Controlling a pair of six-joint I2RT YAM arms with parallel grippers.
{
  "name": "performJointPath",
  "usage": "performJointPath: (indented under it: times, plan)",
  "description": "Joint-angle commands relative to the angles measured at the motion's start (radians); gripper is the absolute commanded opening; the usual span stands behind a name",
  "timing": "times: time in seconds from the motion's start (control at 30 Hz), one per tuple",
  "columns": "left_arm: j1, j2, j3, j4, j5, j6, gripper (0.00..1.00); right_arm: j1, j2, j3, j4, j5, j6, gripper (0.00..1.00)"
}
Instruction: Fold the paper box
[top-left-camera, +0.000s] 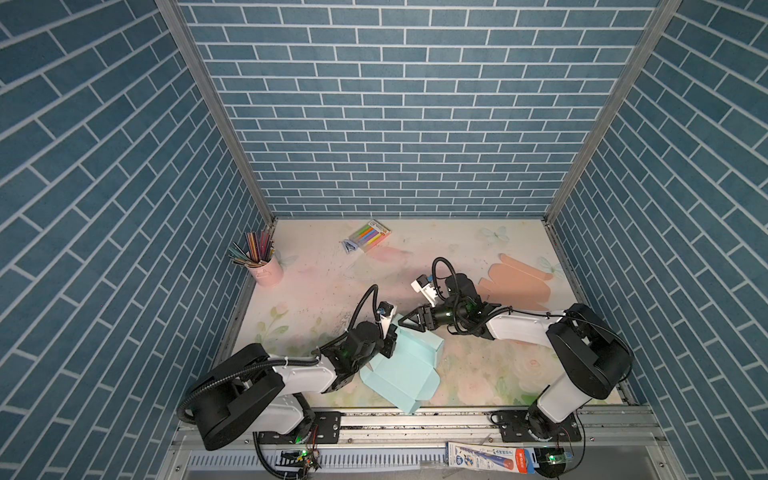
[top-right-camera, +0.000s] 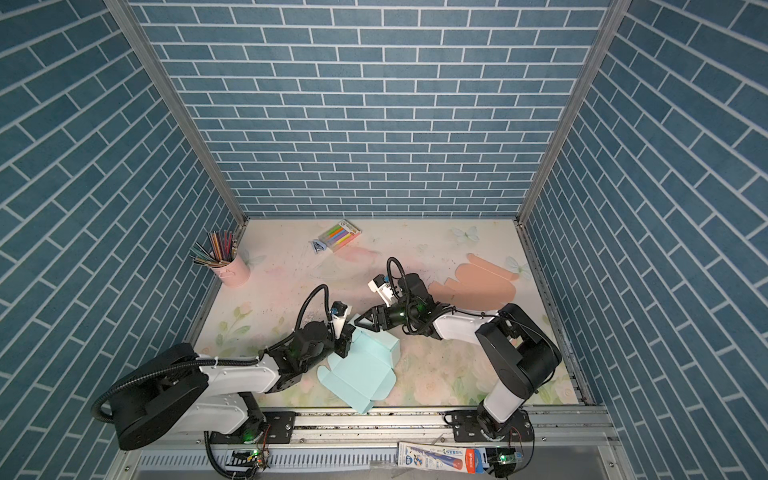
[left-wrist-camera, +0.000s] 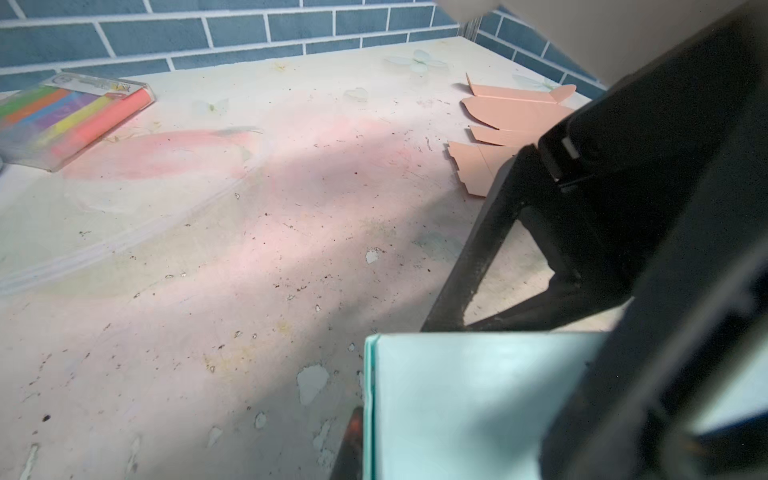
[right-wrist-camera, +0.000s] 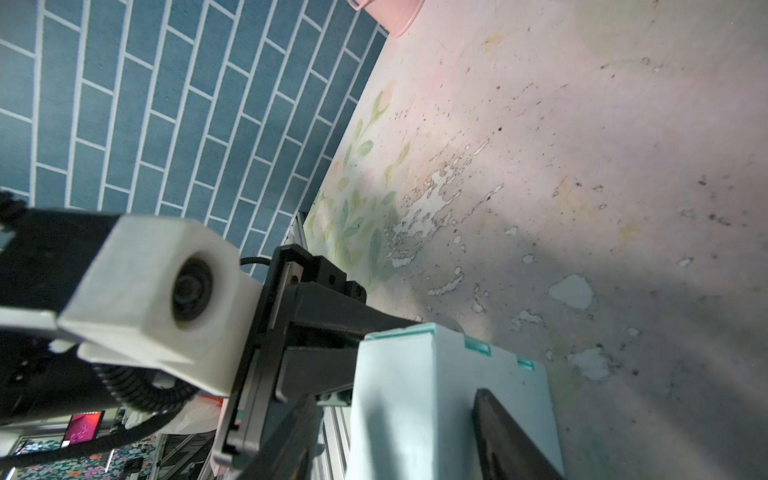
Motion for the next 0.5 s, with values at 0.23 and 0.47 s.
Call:
performJointPath:
  times: [0.23, 0.47]
  plan:
    - [-0.003, 0.062, -0.025, 0.077, -0.127, -0.057, 0.06, 0.100, -0.016, -0.074, 0.124, -0.081, 0.137, 0.53]
    - [-0.001, 0.077, -0.020, 0.093, -0.148, -0.055, 0.11, 0.113, -0.044, -0.100, 0.118, -0.067, 0.143, 0.52]
